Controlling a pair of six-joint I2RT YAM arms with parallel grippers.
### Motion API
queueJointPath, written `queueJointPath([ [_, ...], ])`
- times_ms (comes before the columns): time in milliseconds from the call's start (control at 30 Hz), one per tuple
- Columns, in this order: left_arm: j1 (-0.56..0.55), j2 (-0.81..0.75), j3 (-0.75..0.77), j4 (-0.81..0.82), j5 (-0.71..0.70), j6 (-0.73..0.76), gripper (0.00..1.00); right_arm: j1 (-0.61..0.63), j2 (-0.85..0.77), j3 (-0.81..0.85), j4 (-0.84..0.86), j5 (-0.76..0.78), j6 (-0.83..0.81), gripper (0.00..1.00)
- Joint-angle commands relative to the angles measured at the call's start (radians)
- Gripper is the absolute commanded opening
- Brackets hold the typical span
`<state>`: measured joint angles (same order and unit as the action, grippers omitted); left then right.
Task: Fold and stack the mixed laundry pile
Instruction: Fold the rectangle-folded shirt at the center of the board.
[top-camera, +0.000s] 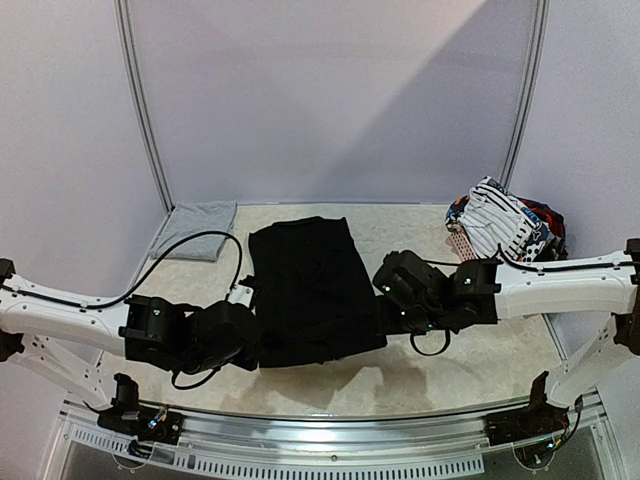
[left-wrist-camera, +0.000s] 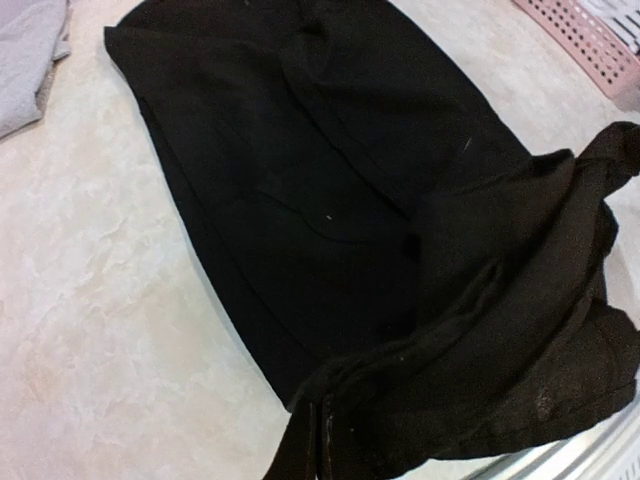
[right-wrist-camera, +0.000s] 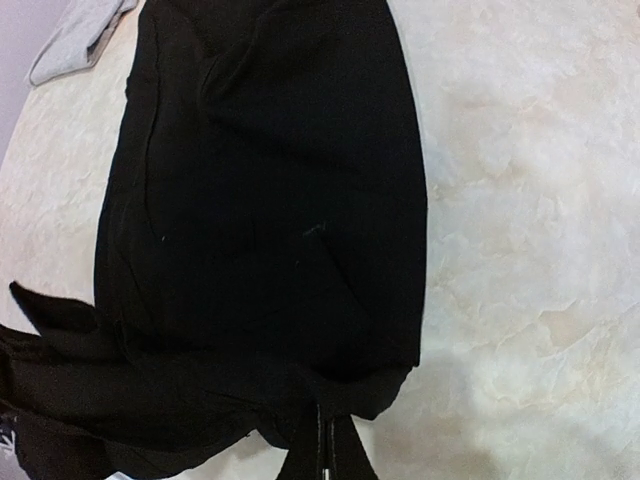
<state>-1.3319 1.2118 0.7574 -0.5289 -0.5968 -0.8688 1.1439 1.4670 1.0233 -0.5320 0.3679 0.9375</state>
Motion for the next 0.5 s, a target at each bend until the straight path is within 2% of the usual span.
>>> queueJointPath([
  [0, 0.08, 0.037, 0.022, 0.027, -0.096, 0.027, 0.0, -0.065, 0.066, 0.076, 0.011, 0.102, -0.063, 0.0],
  [233, 0.226, 0.116, 0.05, 0.137, -0.109, 0.125, 0.0, -0.187, 0.165, 0.159, 0.129, 0.022, -0.182, 0.0],
  [467, 0.348, 0.178, 0.101, 0.163, -0.108, 0.183, 0.0, -0.262, 0.288, 0.28, 0.134, 0.0, -0.253, 0.0],
])
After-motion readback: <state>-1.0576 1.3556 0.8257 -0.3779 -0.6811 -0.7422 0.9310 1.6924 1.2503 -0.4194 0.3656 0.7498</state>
